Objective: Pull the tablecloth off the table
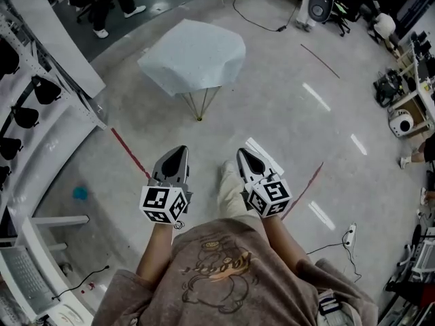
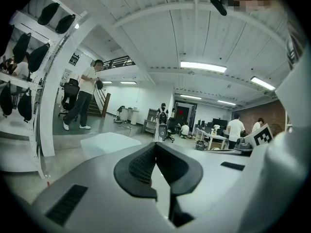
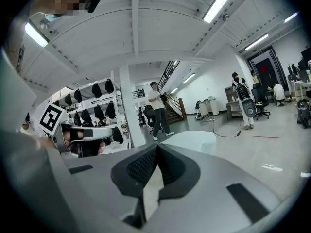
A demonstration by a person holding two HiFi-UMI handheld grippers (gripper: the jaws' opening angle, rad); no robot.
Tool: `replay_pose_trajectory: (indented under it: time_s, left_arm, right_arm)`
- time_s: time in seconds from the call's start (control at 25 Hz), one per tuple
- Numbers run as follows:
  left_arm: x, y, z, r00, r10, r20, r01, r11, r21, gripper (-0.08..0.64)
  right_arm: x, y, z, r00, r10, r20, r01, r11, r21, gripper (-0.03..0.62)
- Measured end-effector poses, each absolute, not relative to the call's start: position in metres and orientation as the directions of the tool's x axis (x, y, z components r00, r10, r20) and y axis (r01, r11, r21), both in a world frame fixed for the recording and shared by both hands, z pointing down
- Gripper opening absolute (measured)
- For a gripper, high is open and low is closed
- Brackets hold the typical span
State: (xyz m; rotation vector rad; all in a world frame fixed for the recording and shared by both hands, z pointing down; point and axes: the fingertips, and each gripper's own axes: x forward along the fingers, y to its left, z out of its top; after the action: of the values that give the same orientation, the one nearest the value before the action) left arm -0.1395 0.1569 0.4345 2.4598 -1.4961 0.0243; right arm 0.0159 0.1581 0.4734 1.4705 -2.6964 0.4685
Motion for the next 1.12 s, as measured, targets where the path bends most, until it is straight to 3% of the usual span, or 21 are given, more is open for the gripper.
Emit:
replay_pose_trajectory:
  time_s: [0.68, 1.12]
  left_arm:
    - [-0.091, -0.054, 0.409, 0.35, -0.92, 0.174, -0.929, -0.316, 0.195, 0.017]
    - [-0.086, -0.118, 0.408, 0.238, -0.95, 0.204, -0.963, -0.204, 0.173, 0.015]
  right_arm:
    - [0.063, -0.072, 0.451, -0.658, -0.739, 0.147, -0.745, 0.608, -0.275, 0.005]
    - [0.077, -0.16, 0.453, -0.723, -0.67, 0.169, -0.687, 0.672, -0.278, 0.005]
